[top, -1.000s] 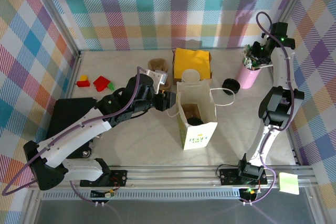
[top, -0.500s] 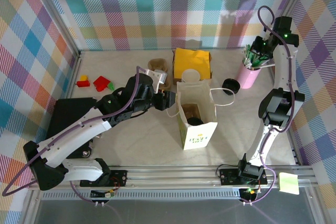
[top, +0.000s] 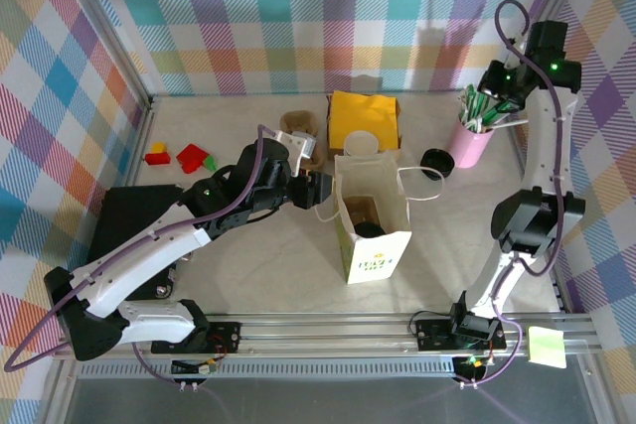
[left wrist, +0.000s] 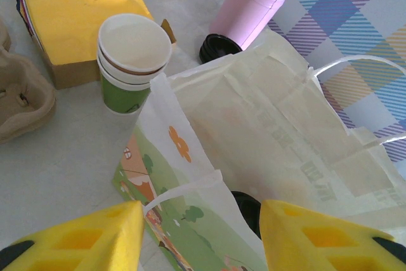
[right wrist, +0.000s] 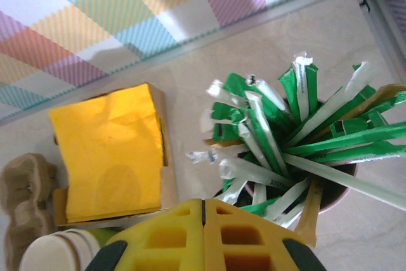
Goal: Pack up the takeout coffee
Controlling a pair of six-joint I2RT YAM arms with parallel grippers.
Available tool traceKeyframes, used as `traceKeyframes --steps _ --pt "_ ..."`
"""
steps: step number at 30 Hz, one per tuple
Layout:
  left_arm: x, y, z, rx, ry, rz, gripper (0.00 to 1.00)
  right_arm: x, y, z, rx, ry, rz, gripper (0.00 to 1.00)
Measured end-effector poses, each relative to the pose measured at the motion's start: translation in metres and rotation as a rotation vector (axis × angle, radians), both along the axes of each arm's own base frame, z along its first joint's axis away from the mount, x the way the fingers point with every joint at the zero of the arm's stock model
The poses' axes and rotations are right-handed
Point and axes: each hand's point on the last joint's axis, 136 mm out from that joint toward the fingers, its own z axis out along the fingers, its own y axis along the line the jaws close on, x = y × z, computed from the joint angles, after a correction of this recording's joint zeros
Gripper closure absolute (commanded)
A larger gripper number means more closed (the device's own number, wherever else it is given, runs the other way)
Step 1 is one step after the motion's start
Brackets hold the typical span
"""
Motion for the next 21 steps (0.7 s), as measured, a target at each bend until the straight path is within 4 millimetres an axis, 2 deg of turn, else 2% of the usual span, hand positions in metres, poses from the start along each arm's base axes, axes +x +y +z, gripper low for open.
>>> traceKeyframes --steps 5,11,16,21 --pt "-0.001 0.0 0.001 0.0 -0.004 -0.008 0.49 -0.034 0.017 0.055 -0.021 -0.112 0.023 1.0" --pt "-0.004 0.003 0.008 -0.016 -0.018 -0.008 0.49 -0.076 0.034 0.108 -0.031 -0.231 0.048 1.0" --pt "-0.007 0.006 0.011 -0.026 -0.026 -0.008 0.49 -0.103 0.041 0.14 -0.036 -0.309 0.059 1.0" --pt "-0.007 0.006 0.011 -0.03 -0.027 -0.011 0.5 -0.122 0.045 0.156 -0.037 -0.345 0.068 1.0"
